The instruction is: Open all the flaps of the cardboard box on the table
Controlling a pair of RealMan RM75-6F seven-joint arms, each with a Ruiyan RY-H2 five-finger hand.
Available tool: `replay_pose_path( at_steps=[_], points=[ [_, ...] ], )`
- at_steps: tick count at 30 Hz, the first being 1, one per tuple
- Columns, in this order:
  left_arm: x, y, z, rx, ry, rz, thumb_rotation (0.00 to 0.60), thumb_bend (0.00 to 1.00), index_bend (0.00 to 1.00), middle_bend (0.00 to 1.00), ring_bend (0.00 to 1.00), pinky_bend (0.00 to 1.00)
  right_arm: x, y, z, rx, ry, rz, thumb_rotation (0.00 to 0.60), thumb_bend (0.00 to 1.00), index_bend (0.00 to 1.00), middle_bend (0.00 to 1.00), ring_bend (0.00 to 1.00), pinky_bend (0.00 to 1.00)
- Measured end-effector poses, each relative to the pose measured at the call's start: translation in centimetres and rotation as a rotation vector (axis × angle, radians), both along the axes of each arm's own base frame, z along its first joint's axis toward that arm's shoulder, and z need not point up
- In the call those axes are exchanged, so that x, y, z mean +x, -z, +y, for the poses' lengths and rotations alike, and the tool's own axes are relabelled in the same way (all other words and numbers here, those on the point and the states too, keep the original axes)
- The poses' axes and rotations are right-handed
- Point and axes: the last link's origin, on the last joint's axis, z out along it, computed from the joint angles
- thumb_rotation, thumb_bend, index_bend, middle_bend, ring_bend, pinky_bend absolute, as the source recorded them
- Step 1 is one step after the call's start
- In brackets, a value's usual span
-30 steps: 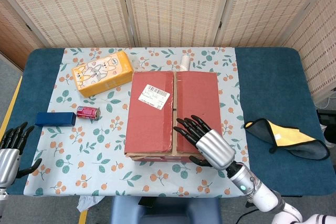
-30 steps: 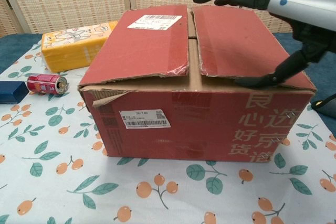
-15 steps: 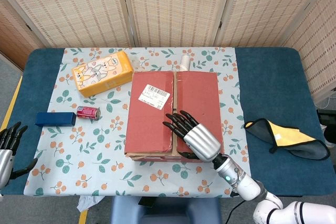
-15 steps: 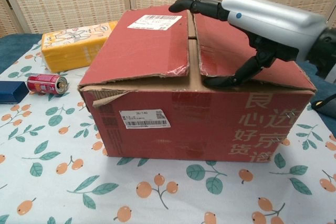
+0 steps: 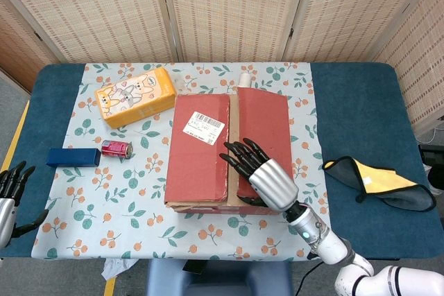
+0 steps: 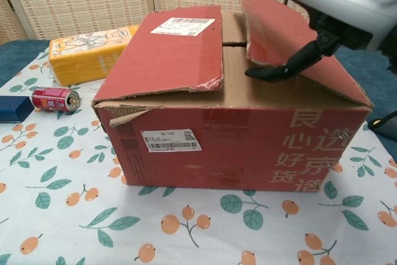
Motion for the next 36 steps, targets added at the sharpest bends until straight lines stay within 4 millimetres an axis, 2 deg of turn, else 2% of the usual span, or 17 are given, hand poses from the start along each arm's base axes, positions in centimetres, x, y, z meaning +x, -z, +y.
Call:
replay_pose_path(
  at_steps=[7, 13, 19, 27, 33, 36],
  points=[
    [0.1, 0.1, 0.0, 0.005, 0.003, 0.014, 0.6, 0.32, 0.0, 0.0, 0.0, 0.01, -0.9, -2.7, 1.2, -0.106, -0.014, -0.065, 0.6, 0.29, 0.0, 0.0, 0.0, 0.0],
    [0.3, 0.2, -0.2, 0.001, 0.013, 0.022, 0.6, 0.32, 0.0, 0.0, 0.0, 0.01, -2.5, -5.4, 3.1, -0.244, -0.004, -0.088, 0.6, 0.29, 0.0, 0.0, 0.0, 0.0],
    [0.5, 0.4, -0.4, -0.005, 0.019, 0.035, 0.6, 0.32, 0.0, 0.0, 0.0, 0.01, -6.1, -8.0, 6.0, -0.422, 0.086, -0.091, 0.6, 0.29, 0.0, 0.0, 0.0, 0.0],
    [1.0, 0.9, -0.6, -0.018, 0.046, 0.049, 0.6, 0.32, 0.0, 0.0, 0.0, 0.01, -13.5, -10.2, 11.5, -0.585, 0.293, -0.034, 0.6, 0.29, 0.0, 0.0, 0.0, 0.0],
    [2.3, 2.0, -0.7, -0.069, 0.127, 0.047, 0.6, 0.32, 0.0, 0.01, 0.0, 0.04, -16.2, -11.0, 13.2, -0.551, 0.385, -0.047, 0.6, 0.29, 0.0, 0.0, 0.0, 0.0],
    [3.6, 2.6, -0.4, -0.099, 0.201, 0.042, 0.6, 0.45, 0.0, 0.06, 0.05, 0.09, -17.0, -11.4, 13.4, -0.543, 0.4, -0.032, 0.6, 0.29, 0.0, 0.0, 0.0, 0.0]
  ],
)
